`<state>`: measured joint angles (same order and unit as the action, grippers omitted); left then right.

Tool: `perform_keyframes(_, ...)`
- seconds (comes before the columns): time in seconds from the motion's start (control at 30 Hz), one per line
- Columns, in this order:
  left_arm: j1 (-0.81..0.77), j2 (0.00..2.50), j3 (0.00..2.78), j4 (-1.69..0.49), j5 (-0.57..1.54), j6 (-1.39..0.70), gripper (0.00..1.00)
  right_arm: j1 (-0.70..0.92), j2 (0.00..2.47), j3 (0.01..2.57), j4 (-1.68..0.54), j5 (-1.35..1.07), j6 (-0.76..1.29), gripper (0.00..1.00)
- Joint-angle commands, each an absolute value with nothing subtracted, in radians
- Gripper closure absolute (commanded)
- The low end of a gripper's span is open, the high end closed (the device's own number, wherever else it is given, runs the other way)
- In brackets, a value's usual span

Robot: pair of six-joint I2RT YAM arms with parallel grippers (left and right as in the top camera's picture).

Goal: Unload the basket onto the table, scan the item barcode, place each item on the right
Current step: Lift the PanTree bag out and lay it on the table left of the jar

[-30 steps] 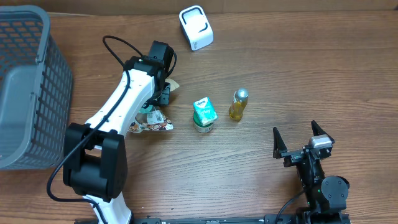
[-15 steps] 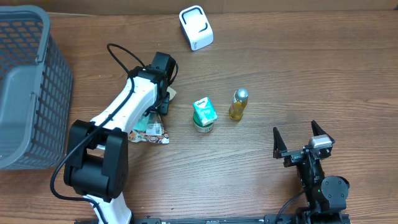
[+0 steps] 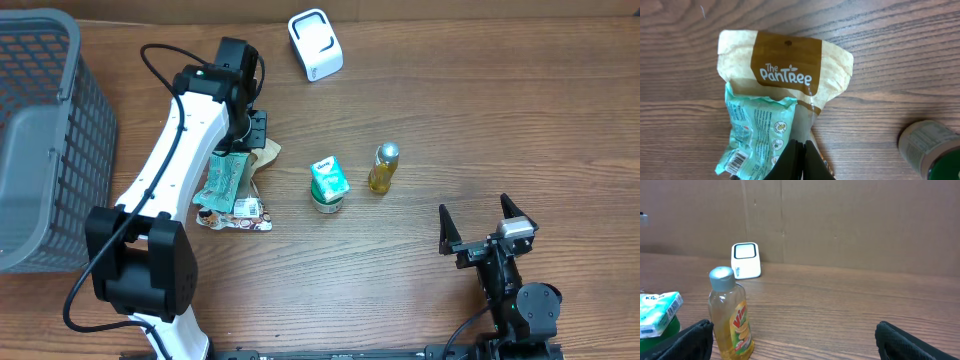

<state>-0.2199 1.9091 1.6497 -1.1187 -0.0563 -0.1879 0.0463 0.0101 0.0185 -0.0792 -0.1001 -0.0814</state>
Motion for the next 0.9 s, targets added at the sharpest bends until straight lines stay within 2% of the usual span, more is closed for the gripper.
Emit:
perform_keyframes(0.0,-0.214,1.898,1.587,-1.095,0.006,-0.185,0.96,0.044,0.003,0.008,-0.076,-0.098,-0.08,0.0)
perform_keyframes(0.33,-0.225,1.898,1.293,-0.794,0.016,-0.27,0.96,0.044,0.003,0.008,-0.076,-0.098,-0.08,0.0)
perform_keyframes(0.43,-0.225,1.898,1.28,-0.769,0.047,-0.27,0.96,0.044,0.003,0.008,-0.076,-0.098,-0.08,0.0)
perform_keyframes(0.67,-0.221,1.819,1.423,-0.85,0.101,-0.27,0.96,0.044,0.003,0.008,-0.076,-0.098,-0.08,0.0)
perform_keyframes(0.87,-0.219,1.672,1.497,-0.986,-0.043,-0.288,0.96,0.044,0.003,0.008,-0.076,-0.098,-0.08,0.0)
